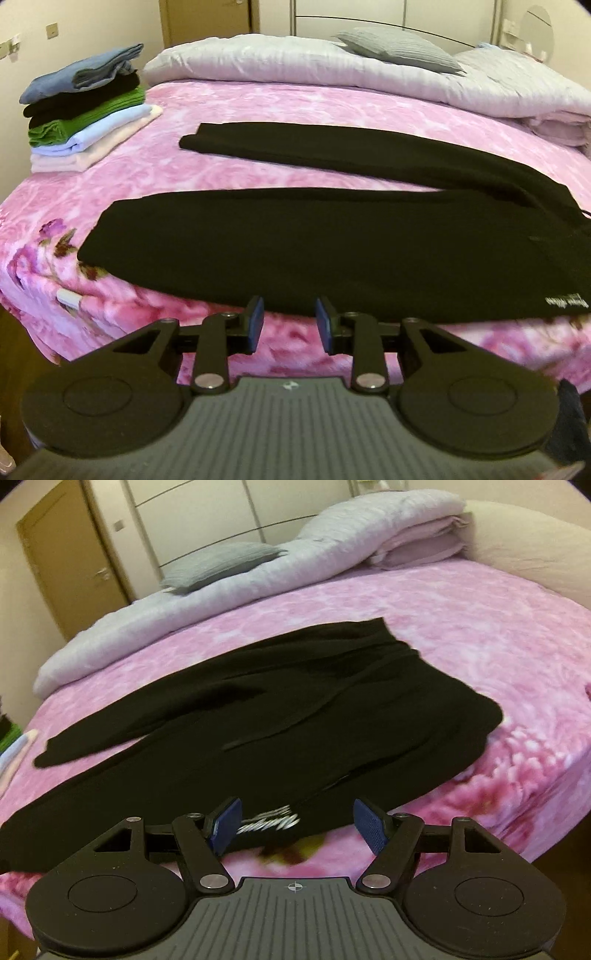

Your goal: Fold clothes

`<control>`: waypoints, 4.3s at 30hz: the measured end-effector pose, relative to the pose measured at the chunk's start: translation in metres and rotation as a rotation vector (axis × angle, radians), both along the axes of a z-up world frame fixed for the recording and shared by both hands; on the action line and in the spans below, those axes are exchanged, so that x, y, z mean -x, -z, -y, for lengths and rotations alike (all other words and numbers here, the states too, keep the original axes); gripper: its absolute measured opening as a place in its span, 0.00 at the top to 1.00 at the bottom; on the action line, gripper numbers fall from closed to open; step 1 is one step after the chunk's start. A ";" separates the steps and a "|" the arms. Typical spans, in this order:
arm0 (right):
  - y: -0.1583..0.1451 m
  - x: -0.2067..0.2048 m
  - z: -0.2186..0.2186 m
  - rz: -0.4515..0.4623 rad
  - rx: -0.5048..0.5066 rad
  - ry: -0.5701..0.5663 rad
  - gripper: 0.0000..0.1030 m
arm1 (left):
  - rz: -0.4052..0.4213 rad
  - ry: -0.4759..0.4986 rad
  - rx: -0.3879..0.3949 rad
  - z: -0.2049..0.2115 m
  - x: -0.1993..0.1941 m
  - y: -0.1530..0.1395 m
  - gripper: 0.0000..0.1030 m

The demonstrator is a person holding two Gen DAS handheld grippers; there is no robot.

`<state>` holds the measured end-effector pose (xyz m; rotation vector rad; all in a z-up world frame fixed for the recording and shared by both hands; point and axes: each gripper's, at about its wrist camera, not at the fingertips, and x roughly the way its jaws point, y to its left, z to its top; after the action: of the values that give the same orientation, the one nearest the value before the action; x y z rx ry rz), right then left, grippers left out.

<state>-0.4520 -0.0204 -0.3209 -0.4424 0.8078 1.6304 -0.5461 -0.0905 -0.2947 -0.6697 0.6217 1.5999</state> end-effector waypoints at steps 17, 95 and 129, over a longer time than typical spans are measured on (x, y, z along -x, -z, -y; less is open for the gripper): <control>-0.023 -0.008 0.047 -0.016 -0.064 0.003 0.31 | -0.027 0.041 -0.072 0.046 -0.022 -0.023 0.71; 0.065 0.107 -0.446 0.295 0.001 -0.880 0.42 | -0.086 0.997 0.086 -0.511 -0.119 0.099 0.69; 0.048 -0.019 -0.079 0.377 -0.069 -0.438 0.64 | 0.495 0.419 -0.083 -0.120 -0.041 0.066 0.81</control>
<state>-0.4333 0.0589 -0.3689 -0.8934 0.3840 1.8872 -0.5051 0.0296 -0.3602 -0.7790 0.2987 1.0131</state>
